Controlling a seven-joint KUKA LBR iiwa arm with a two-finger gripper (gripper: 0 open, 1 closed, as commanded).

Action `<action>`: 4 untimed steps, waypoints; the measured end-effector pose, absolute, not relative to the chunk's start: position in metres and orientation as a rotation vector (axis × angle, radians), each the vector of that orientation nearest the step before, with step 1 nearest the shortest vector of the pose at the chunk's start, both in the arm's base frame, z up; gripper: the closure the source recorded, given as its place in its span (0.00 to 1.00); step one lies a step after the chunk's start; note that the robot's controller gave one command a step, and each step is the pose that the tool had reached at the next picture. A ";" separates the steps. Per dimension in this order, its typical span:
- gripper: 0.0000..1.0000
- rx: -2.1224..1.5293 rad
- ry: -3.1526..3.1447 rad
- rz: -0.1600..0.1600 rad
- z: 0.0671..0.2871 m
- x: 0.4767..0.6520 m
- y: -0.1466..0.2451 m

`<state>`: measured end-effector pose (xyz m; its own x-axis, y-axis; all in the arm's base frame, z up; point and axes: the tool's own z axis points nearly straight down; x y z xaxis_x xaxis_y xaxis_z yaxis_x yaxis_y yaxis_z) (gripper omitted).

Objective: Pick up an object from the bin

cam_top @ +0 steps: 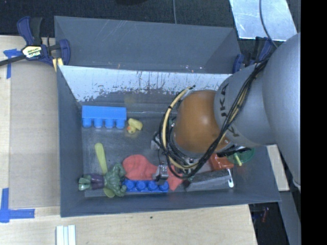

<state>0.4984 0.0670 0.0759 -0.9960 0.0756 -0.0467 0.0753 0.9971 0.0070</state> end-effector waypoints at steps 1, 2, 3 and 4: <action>1.00 0.115 3.104 0.008 0.075 0.496 0.068; 0.00 0.117 3.093 0.006 0.075 0.498 0.066; 1.00 0.114 3.116 0.004 0.071 0.491 0.067; 1.00 0.114 3.116 0.004 0.071 0.491 0.067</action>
Offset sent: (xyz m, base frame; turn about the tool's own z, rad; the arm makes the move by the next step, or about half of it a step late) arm 0.0000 0.0000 0.0000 0.0000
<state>0.4914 0.0669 0.0714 -0.9970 0.0732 -0.0232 0.0731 0.9973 0.0032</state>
